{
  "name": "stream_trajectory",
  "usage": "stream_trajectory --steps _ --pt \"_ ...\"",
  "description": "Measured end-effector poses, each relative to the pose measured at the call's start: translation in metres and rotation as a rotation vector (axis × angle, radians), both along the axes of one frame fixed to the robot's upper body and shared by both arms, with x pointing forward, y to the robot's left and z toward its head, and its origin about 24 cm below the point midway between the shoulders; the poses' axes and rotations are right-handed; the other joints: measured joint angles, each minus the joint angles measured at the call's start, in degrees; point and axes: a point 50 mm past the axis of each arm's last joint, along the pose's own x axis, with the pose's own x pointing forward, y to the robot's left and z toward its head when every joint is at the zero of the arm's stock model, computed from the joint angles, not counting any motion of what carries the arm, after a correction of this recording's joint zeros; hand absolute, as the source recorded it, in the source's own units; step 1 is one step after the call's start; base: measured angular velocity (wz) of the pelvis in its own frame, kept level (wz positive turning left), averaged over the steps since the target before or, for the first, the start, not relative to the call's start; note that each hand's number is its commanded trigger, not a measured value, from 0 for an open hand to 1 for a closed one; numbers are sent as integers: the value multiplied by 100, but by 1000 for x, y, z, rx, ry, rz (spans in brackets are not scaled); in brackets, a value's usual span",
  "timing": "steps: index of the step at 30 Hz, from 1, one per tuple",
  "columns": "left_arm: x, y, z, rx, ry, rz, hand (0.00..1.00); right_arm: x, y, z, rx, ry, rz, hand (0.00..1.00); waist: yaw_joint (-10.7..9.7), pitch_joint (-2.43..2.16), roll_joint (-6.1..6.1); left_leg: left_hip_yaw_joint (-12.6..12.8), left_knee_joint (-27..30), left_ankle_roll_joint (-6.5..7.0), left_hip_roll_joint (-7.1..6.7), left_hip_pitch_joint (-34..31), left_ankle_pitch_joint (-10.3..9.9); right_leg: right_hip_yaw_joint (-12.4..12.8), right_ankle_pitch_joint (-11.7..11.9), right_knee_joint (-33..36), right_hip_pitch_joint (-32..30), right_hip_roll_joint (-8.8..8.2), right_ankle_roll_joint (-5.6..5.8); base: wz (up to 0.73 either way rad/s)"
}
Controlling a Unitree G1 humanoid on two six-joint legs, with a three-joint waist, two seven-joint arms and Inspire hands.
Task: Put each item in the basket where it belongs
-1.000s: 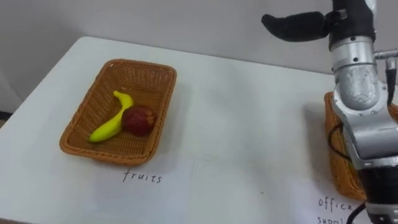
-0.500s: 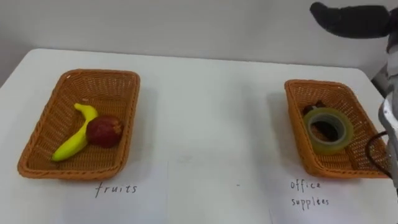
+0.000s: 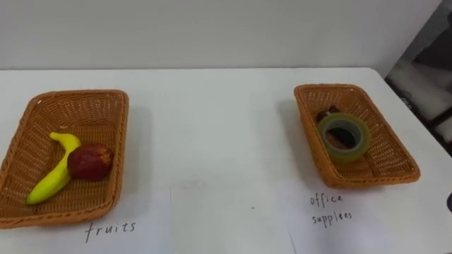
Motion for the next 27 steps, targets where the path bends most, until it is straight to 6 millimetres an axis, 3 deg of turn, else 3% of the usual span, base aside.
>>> stream_trajectory --steps 8,13,18,22,27 --pt "-8 4 3 22 -4 43 0 -35 -45 -20 348 -107 -199 0 -199 -9 -5 6 18 -8 10 -12 -5 2 1 -9 -18 15 -2 0" --pt "-11 8 4 54 -5 75 0 -61 -72 -59 502 -44 -439 0 -283 -27 20 7 14 -9 12 -23 -6 -16 1 -17 -21 16 -2 0" --pt "-12 7 4 50 13 104 0 -80 -84 -82 576 9 -570 0 -297 -84 129 39 12 -9 11 -18 -6 32 1 -14 -28 20 -3 -2" --pt "-4 8 5 49 -26 112 0 -90 -89 -102 663 48 -650 0 -316 -73 141 60 21 -11 11 -74 -3 28 -5 -6 -70 13 -16 0" --pt "-10 7 6 42 -17 113 0 -114 -91 -136 814 97 -788 0 -316 -65 84 72 37 -12 -35 -104 -3 48 -38 -30 -88 14 -44 0"
